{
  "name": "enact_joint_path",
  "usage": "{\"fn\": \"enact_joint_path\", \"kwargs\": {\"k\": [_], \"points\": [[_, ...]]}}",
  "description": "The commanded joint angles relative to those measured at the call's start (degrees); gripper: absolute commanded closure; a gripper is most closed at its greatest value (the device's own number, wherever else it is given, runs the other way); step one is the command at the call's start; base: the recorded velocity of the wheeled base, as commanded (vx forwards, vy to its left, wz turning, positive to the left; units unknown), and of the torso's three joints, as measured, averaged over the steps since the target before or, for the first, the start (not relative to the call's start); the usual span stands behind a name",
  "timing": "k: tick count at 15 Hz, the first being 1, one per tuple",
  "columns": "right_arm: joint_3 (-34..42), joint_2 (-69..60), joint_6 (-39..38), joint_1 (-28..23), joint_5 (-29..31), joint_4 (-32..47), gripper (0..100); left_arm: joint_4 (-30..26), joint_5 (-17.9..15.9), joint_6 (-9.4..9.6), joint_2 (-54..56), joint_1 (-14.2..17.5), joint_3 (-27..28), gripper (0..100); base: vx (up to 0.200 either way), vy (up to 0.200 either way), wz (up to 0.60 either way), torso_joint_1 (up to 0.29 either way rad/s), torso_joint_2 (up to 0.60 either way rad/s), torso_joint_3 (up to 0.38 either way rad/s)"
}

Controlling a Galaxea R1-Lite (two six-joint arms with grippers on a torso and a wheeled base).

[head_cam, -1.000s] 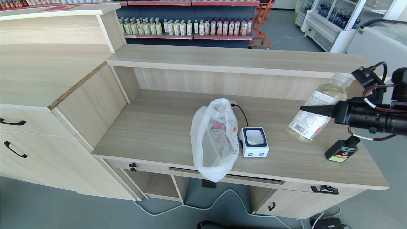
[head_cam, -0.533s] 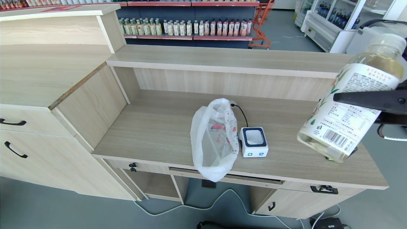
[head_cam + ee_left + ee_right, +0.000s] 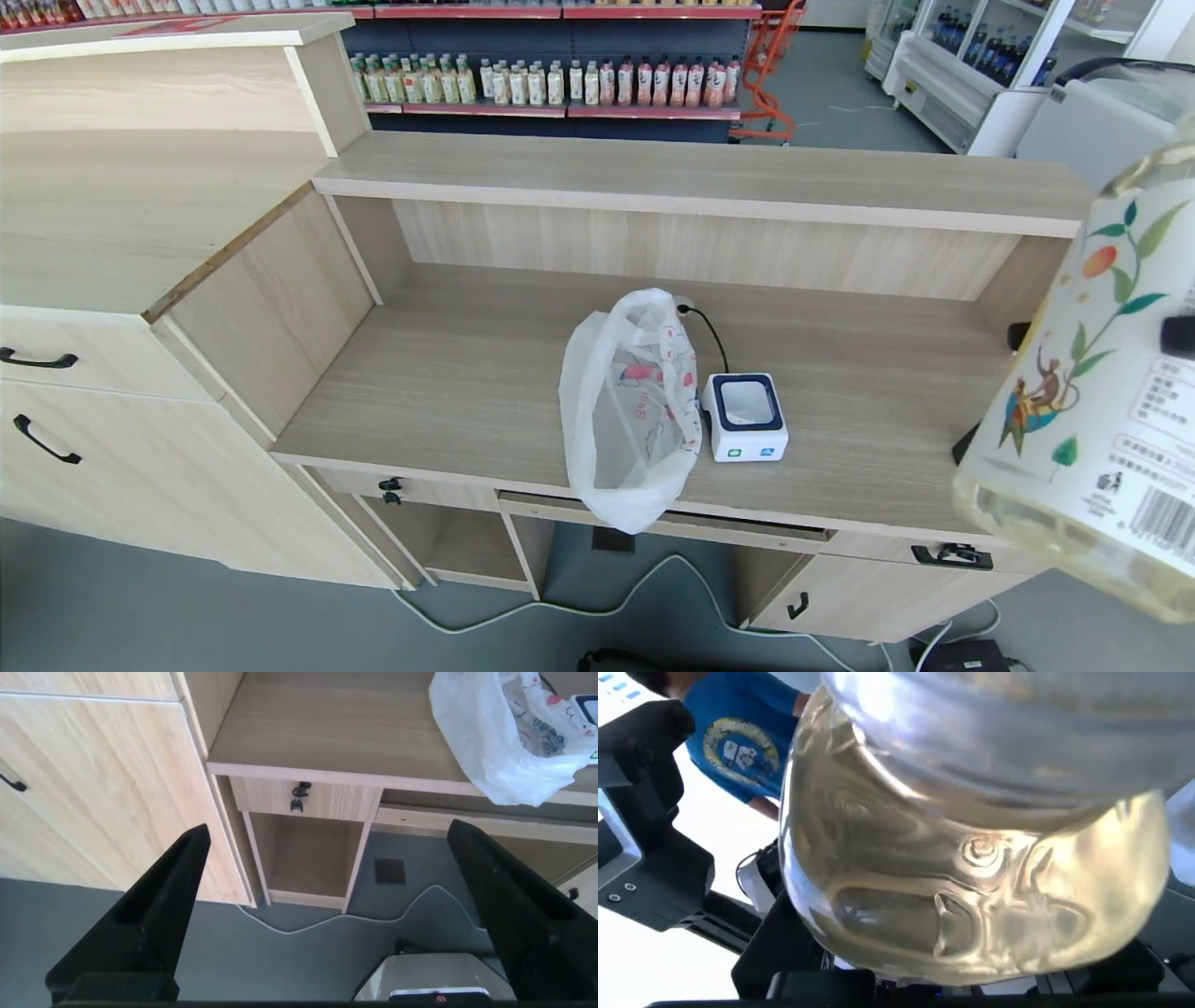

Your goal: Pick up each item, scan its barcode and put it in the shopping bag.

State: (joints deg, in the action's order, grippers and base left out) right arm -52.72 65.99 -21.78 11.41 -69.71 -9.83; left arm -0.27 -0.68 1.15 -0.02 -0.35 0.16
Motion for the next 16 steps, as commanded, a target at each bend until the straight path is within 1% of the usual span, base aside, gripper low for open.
{"fn": "enact_joint_path", "kwargs": {"k": [1, 4, 16], "points": [[0.0, -3.1, 0.0, 1.3, -0.3, 1.4, 100, 0.0, 0.0, 0.0, 0.0, 0.0, 0.0, 0, 0.0, 0.0, 0.0, 0.0, 0.0, 0.0], [1.0, -4.9, 0.1, 2.6, -0.3, 2.8, 100, 0.0, 0.0, 0.0, 0.0, 0.0, 0.0, 0, 0.0, 0.0, 0.0, 0.0, 0.0, 0.0], [1.3, -5.4, 0.1, 2.6, -0.3, 3.0, 100, 0.0, 0.0, 0.0, 0.0, 0.0, 0.0, 0, 0.0, 0.0, 0.0, 0.0, 0.0, 0.0]]}}
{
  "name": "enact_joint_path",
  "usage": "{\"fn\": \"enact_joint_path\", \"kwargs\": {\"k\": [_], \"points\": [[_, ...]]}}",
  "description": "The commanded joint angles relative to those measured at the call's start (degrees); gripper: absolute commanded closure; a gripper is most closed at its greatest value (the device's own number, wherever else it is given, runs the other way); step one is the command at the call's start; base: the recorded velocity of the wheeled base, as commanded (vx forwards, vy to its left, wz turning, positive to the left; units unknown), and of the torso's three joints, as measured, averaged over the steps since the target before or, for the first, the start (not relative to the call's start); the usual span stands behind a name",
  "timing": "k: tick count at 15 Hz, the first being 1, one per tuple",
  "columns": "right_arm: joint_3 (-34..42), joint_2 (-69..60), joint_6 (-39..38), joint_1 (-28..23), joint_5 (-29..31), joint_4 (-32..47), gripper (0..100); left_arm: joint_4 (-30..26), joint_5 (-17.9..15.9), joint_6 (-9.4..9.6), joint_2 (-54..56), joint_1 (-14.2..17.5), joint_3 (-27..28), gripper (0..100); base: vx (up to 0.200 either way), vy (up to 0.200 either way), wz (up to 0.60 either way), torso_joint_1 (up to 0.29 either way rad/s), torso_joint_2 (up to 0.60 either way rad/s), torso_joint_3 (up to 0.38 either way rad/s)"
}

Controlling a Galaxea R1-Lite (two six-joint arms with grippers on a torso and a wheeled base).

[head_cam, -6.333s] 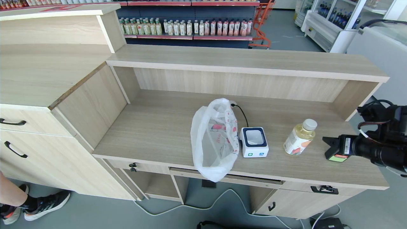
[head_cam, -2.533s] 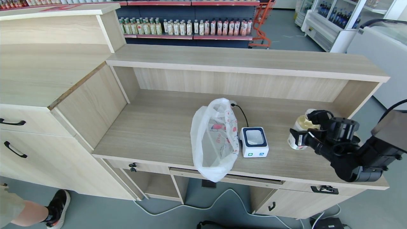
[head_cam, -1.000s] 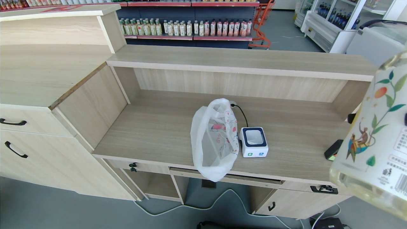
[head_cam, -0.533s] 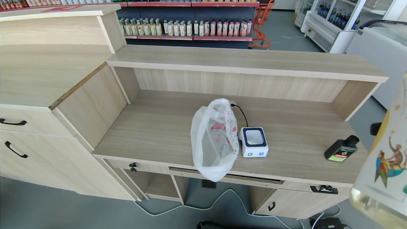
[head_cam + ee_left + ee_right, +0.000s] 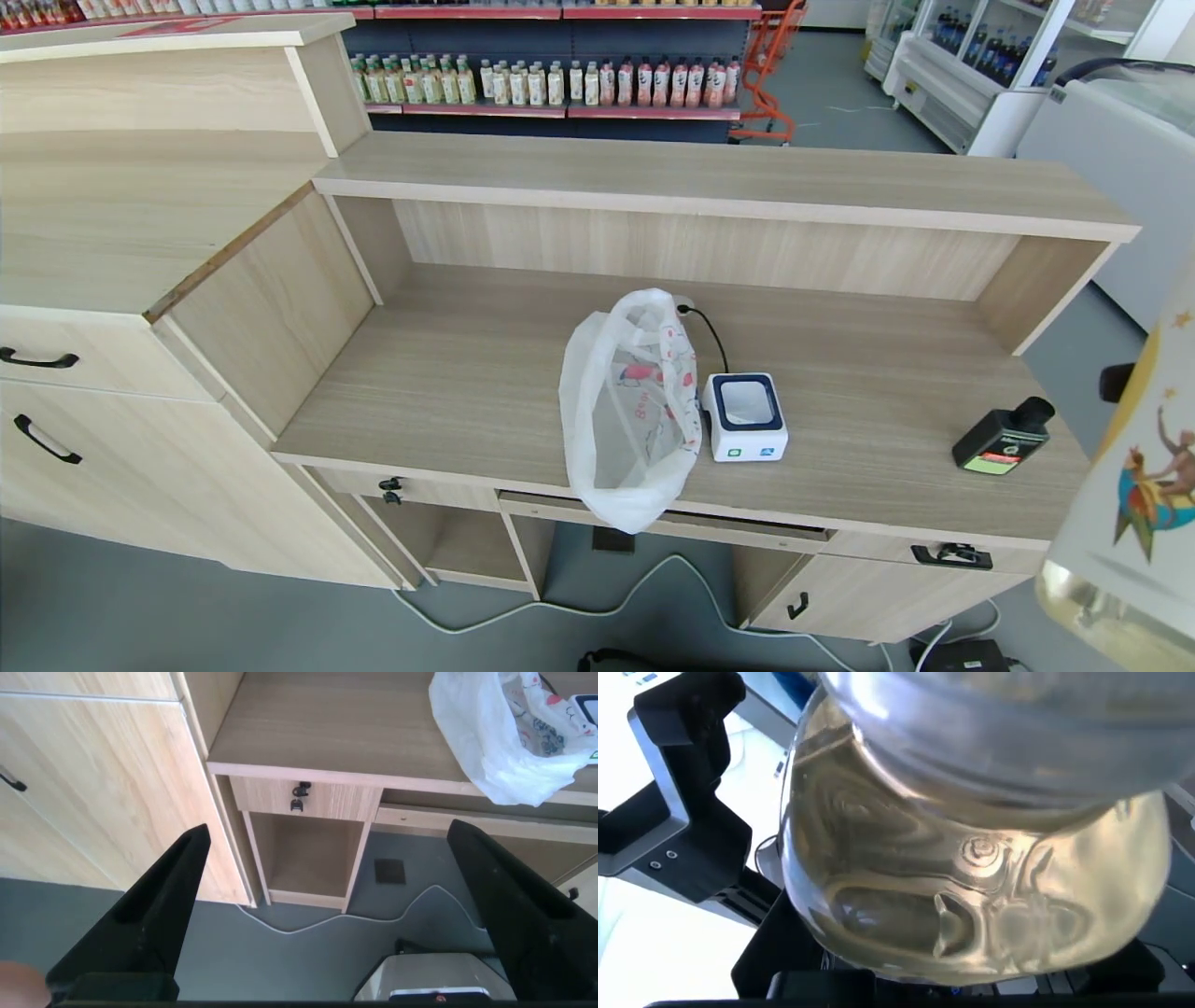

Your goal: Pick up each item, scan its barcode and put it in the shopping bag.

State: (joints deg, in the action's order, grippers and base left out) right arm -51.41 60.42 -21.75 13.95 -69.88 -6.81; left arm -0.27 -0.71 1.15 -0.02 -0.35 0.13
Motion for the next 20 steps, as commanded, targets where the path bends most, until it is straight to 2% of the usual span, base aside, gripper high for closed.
{"fn": "enact_joint_path", "kwargs": {"k": [1, 2, 4, 6, 7, 8, 9, 12, 15, 16, 19, 20], "points": [[0.1, 0.3, 0.0, -0.1, 0.3, 0.0, 100, 0.0, 0.0, 0.0, 0.0, 0.0, 0.0, 0, 0.0, 0.0, 0.0, 0.0, 0.0, 0.0], [0.0, 0.6, 0.0, -0.2, 0.4, -0.1, 100, 0.0, 0.0, 0.0, 0.0, 0.0, 0.0, 0, 0.0, 0.0, 0.0, 0.0, 0.0, 0.0], [0.0, 2.3, 2.0, -2.4, 5.3, -1.0, 100, 0.0, 0.0, 0.0, 0.0, 0.0, 0.0, 0, 0.0, 0.0, 0.0, 0.0, 0.0, 0.0], [1.3, 5.7, 13.5, -6.2, 13.9, -1.3, 100, 0.0, 0.0, 0.0, 0.0, 0.0, 0.0, 0, 0.0, 0.0, 0.0, 0.0, 0.0, 0.0], [2.5, 8.7, 23.0, -11.0, 19.5, -1.8, 100, 0.0, 0.0, 0.0, 0.0, 0.0, 0.0, 0, 0.0, 0.0, 0.0, 0.0, 0.0, 0.0], [3.7, 11.4, 29.4, -15.9, 22.0, -4.1, 100, 0.0, 0.0, 0.0, 0.0, 0.0, 0.0, 0, 0.0, 0.0, 0.0, 0.0, 0.0, 0.0], [5.0, 13.9, 32.6, -19.9, 22.0, -7.9, 100, 0.0, 0.0, 0.0, 0.0, 0.0, 0.0, 0, 0.0, 0.0, 0.0, 0.0, 0.0, 0.0], [7.1, 21.4, 35.5, -26.6, 22.8, -22.9, 100, 0.0, 0.0, 0.0, 0.0, 0.0, 0.0, 0, 0.0, 0.0, 0.0, 0.0, 0.0, 0.0], [7.0, 28.4, 41.2, -27.8, 23.1, -35.1, 100, 0.0, 0.0, 0.0, 0.0, 0.0, 0.0, 0, 0.0, 0.0, 0.0, 0.0, 0.0, 0.0], [7.3, 32.5, 46.8, -27.7, 25.2, -41.9, 100, 0.0, 0.0, 0.0, 0.0, 0.0, 0.0, 0, 0.0, 0.0, 0.0, 0.0, 0.0, 0.0], [7.3, 37.5, 65.8, -27.7, 27.1, -42.7, 100, 0.0, 0.0, 0.0, 0.0, 0.0, 0.0, 0, 0.0, 0.0, 0.0, 0.0, 0.0, 0.0], [7.4, 38.4, 69.5, -27.8, 27.9, -42.7, 100, 0.0, 0.0, 0.0, 0.0, 0.0, 0.0, 0, 0.0, 0.0, 0.0, 0.0, 0.0, 0.0]]}}
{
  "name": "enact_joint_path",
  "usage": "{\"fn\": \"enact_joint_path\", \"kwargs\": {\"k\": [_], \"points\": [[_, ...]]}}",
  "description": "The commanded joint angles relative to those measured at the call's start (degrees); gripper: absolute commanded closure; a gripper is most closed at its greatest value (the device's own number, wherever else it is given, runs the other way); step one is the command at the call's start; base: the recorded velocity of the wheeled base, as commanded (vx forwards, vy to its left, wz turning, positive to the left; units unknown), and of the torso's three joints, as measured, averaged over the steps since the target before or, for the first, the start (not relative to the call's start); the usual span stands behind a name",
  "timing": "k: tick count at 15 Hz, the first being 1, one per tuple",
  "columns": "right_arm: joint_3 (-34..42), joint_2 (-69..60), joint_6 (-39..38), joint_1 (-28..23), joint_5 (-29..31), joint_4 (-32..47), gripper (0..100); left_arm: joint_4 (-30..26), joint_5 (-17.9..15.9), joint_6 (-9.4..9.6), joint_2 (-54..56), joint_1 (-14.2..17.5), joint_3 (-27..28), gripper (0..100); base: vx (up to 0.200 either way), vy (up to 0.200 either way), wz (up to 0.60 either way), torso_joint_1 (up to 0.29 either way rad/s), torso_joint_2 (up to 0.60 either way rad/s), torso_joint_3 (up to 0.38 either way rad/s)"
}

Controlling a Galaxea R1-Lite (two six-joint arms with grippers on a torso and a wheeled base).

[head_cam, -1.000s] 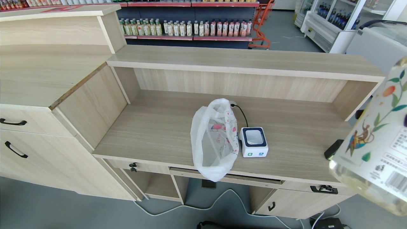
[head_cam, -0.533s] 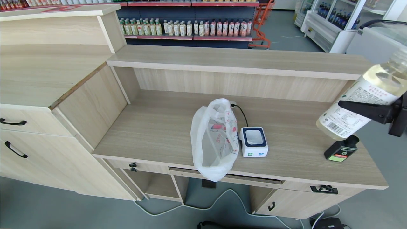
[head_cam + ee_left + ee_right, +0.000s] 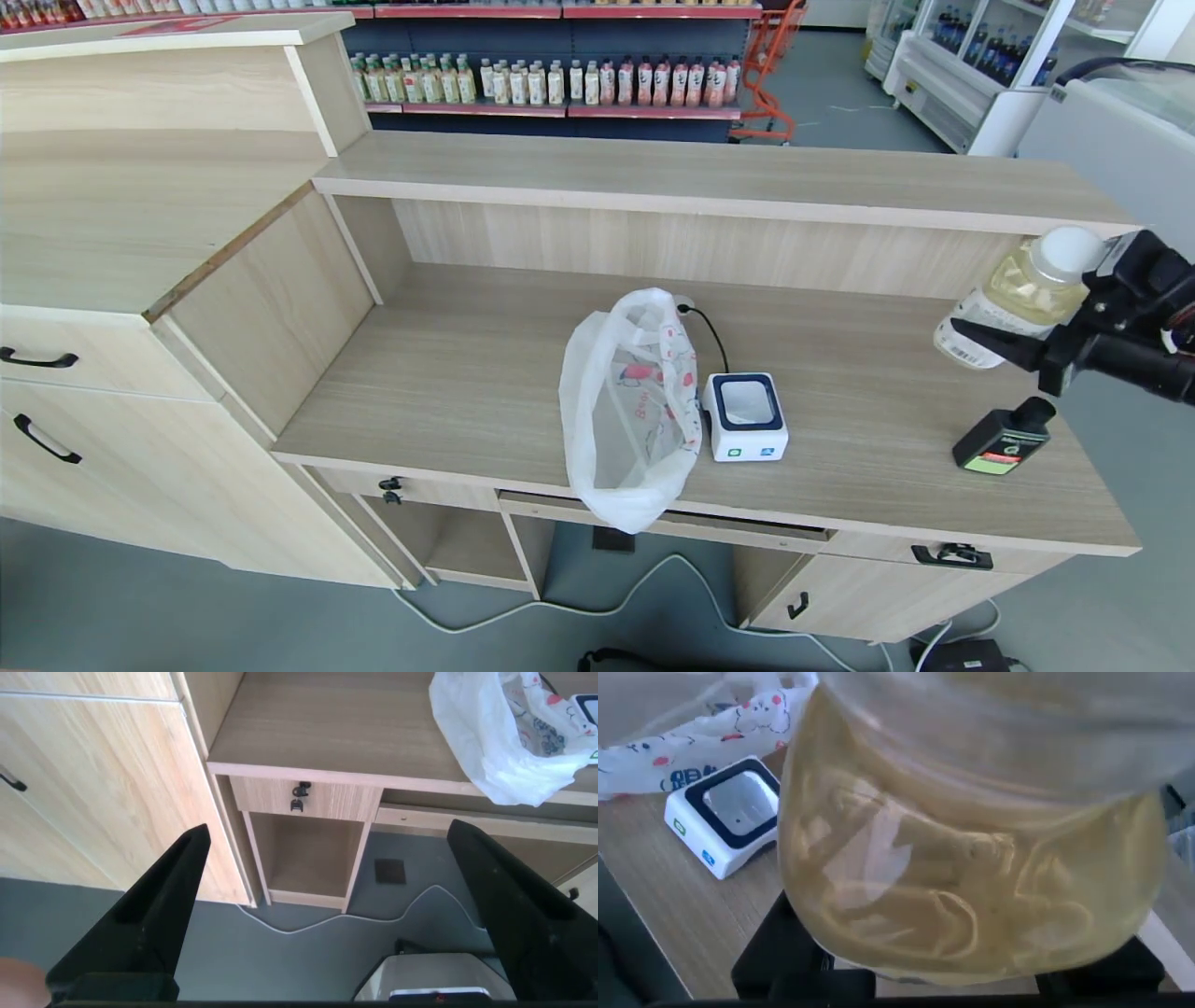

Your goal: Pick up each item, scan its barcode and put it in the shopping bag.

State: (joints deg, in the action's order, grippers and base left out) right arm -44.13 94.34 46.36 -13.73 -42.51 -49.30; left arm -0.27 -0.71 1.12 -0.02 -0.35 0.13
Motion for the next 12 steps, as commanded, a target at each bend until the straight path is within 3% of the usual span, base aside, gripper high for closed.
{"fn": "enact_joint_path", "kwargs": {"k": [1, 5, 12], "points": [[-0.1, 4.8, 4.7, -0.3, 1.4, -0.4, 100, 0.0, 0.0, 0.02, 0.0, 0.0, 0.0, 0, 0.0, 0.0, 0.0, 0.0, 0.0, 0.0], [-0.3, 4.8, 13.4, -4.4, 1.3, -0.8, 100, 0.0, 0.0, 0.02, 0.0, 0.0, 0.0, 0, 0.0, 0.0, 0.0, 0.0, 0.0, 0.0], [-1.2, 6.4, 14.2, -4.8, -1.4, -10.2, 100, 0.0, 0.0, 0.02, 0.0, 0.0, 0.0, 0, 0.0, 0.0, 0.0, 0.0, 0.0, 0.0]]}}
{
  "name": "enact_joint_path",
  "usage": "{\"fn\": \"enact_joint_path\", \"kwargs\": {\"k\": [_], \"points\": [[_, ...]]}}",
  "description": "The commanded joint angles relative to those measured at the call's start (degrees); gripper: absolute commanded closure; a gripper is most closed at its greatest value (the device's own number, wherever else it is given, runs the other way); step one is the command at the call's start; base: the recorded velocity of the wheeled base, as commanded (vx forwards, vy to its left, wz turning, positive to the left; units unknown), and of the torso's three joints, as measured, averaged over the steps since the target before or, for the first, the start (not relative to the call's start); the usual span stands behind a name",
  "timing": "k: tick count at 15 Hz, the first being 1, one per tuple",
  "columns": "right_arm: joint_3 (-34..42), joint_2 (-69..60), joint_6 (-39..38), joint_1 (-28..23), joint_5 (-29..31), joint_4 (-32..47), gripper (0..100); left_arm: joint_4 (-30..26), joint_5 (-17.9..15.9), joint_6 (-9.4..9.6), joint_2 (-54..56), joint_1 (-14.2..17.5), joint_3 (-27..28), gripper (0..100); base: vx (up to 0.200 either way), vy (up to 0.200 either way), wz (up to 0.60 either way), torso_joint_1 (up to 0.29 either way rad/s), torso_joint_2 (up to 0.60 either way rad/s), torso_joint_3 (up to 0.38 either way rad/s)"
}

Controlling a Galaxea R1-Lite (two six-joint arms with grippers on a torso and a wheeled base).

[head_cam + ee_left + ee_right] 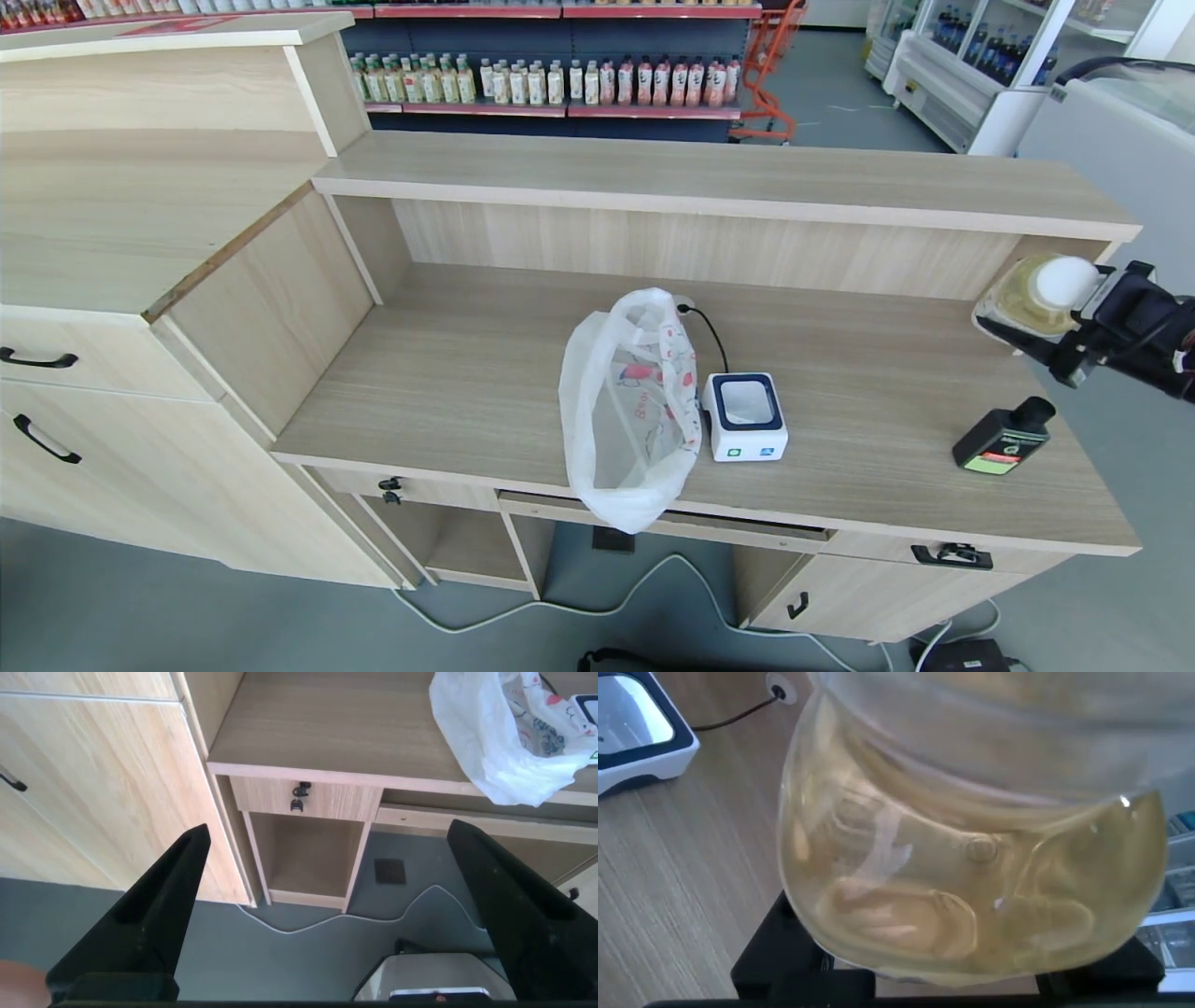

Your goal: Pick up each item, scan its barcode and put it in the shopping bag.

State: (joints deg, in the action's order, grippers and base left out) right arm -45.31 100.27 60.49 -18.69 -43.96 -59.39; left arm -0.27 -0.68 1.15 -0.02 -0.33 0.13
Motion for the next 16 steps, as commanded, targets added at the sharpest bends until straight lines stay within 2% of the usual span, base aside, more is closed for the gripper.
{"fn": "enact_joint_path", "kwargs": {"k": [1, 5, 10, 16], "points": [[-0.1, 0.5, -0.1, 0.1, -0.1, -0.1, 100, 0.0, 0.0, 0.0, 0.0, 0.0, 0.0, 0, 0.0, 0.0, 0.0, 0.0, 0.0, 0.0], [-0.2, 3.6, 0.2, 2.6, -0.1, -4.7, 100, 0.0, 0.0, 0.0, 0.0, 0.0, 0.0, 0, 0.0, 0.0, 0.6, 0.001, 0.0, 0.001], [-0.7, 12.1, 1.6, 9.2, -0.2, -11.7, 100, 0.0, 0.0, 0.0, 0.0, 0.0, 0.0, 0, 0.0, 0.0, 0.0, 0.0, 0.0, 0.0], [-1.5, 21.6, 1.6, 14.7, -4.7, -17.5, 100, 0.0, 0.0, 0.0, 0.0, 0.0, 0.0, 0, 0.0, 0.0, 0.0, 0.0, 0.0, 0.0]]}}
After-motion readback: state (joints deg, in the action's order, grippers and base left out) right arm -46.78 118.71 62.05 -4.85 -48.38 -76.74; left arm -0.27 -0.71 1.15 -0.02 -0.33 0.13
